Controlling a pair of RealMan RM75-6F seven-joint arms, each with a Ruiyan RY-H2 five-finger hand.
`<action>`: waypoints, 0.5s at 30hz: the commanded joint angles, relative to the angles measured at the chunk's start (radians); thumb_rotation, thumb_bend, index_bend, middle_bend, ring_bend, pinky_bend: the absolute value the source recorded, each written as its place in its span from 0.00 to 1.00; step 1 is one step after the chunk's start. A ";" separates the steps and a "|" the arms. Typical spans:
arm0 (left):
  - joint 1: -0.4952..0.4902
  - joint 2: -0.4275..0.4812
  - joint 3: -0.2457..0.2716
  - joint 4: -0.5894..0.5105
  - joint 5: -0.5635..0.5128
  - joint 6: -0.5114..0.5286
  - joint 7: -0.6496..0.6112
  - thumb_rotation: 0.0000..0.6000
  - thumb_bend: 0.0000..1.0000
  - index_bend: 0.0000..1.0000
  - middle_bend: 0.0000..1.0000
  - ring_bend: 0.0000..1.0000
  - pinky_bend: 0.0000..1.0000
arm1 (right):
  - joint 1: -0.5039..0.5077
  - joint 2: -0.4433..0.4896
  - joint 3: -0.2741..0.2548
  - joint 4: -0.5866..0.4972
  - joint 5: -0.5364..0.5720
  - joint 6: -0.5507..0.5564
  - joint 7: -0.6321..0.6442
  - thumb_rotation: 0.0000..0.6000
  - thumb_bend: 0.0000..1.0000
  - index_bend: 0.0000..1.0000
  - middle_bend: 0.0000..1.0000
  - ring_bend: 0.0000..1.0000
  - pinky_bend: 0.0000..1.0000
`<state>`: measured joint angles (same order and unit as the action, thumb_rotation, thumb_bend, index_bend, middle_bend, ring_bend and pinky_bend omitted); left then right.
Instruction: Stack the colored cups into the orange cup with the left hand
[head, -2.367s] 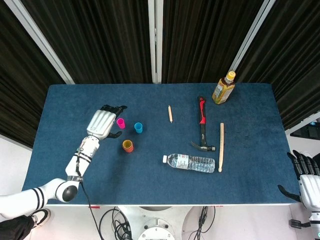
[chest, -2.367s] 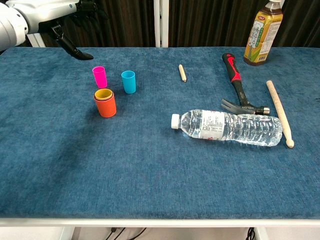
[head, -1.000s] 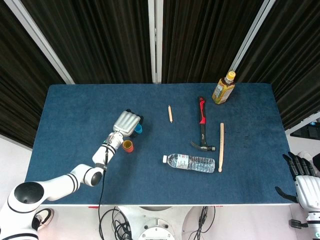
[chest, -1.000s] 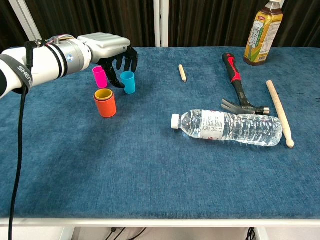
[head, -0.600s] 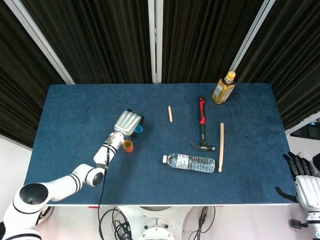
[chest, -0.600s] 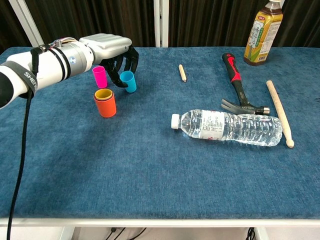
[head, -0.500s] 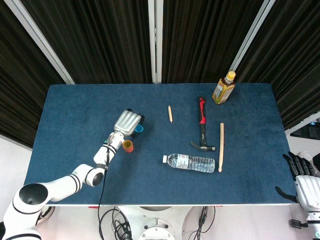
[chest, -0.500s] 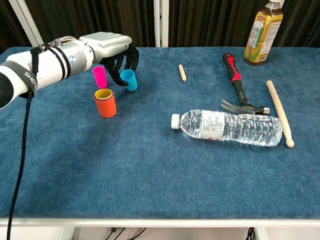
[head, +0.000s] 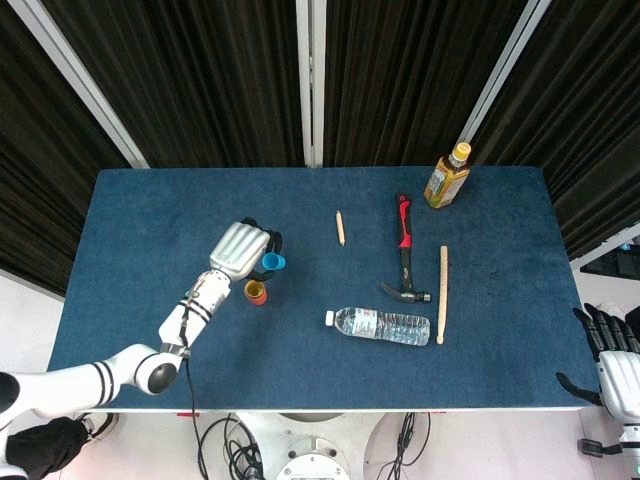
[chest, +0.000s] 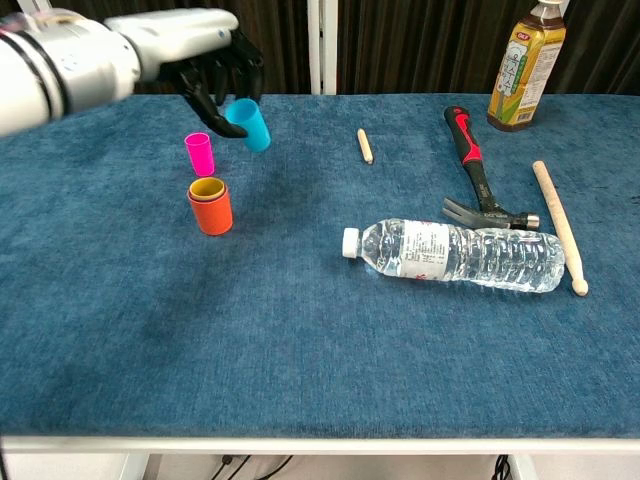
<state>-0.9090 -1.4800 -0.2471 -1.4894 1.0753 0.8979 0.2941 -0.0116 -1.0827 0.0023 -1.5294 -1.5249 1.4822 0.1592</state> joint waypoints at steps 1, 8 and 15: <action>0.077 0.157 0.035 -0.214 -0.052 0.066 0.089 1.00 0.22 0.52 0.52 0.53 0.32 | 0.000 0.007 -0.002 -0.011 -0.009 0.003 -0.002 1.00 0.12 0.00 0.00 0.00 0.00; 0.107 0.147 0.086 -0.250 -0.064 0.091 0.111 1.00 0.22 0.52 0.52 0.52 0.32 | 0.000 0.015 -0.006 -0.035 -0.023 0.011 -0.018 1.00 0.12 0.00 0.00 0.00 0.00; 0.122 0.116 0.100 -0.218 -0.059 0.099 0.091 1.00 0.22 0.52 0.52 0.52 0.32 | -0.001 0.015 -0.007 -0.043 -0.022 0.012 -0.025 1.00 0.12 0.00 0.00 0.00 0.00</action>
<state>-0.7883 -1.3600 -0.1476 -1.7119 1.0157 0.9968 0.3884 -0.0127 -1.0673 -0.0050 -1.5724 -1.5474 1.4943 0.1337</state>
